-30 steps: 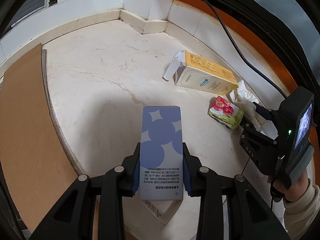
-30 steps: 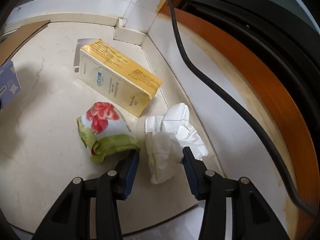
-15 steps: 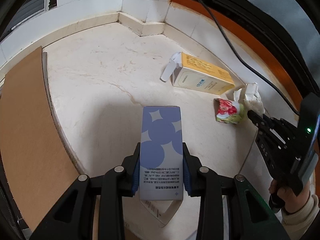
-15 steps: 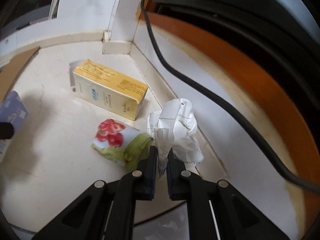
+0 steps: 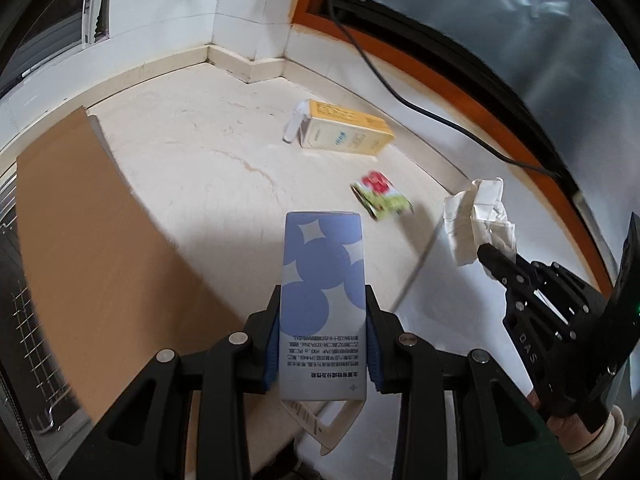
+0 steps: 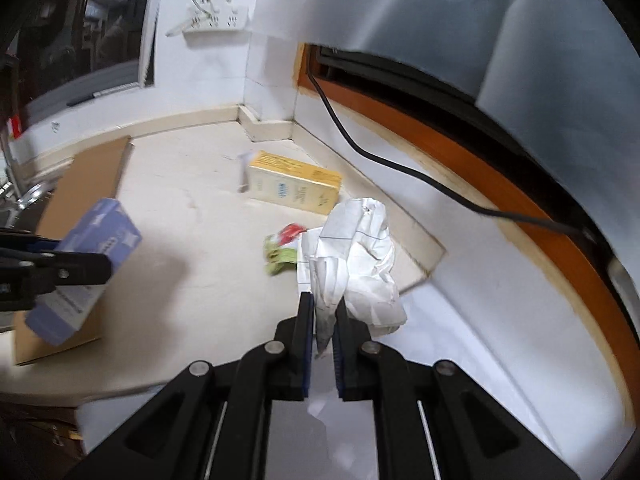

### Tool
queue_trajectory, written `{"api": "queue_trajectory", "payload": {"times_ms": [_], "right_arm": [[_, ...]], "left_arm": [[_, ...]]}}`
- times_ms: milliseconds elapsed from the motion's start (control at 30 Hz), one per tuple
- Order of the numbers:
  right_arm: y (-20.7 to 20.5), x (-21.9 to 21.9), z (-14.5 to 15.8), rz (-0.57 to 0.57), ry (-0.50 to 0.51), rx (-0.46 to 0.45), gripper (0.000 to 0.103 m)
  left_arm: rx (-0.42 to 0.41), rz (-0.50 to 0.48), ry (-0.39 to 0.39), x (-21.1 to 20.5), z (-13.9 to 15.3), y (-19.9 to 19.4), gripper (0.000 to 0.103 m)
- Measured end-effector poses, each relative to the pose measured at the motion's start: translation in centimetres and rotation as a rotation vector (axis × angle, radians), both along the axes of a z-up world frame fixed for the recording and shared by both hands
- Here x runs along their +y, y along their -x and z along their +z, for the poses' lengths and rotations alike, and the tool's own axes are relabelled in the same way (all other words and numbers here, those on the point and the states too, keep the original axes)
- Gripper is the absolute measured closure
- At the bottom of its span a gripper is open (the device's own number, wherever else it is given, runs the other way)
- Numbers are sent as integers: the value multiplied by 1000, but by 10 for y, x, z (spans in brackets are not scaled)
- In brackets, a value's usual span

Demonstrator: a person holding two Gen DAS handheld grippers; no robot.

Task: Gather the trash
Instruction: 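Carry the blue box and tissue down over the trash bin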

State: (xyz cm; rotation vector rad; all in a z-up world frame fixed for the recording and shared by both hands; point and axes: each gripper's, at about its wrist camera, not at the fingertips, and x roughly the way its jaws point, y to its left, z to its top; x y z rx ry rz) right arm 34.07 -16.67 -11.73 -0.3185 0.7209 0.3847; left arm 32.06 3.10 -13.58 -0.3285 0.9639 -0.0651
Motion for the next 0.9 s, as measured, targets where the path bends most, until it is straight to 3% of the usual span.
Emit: {"api": "queue_trajectory", "payload": {"times_ms": [300, 467, 733, 900], "right_arm": [[124, 10, 31, -59, -90, 23, 95], [186, 21, 34, -81, -124, 49, 95], [268, 52, 11, -92, -144, 131, 95], [296, 70, -24, -70, -116, 250, 95]], "left_arm": [[-49, -124, 24, 7, 29, 104, 70], [-59, -185, 27, 12, 29, 153, 70], [0, -277, 10, 18, -4, 225, 70], [58, -312, -22, 16, -36, 261, 70]]}}
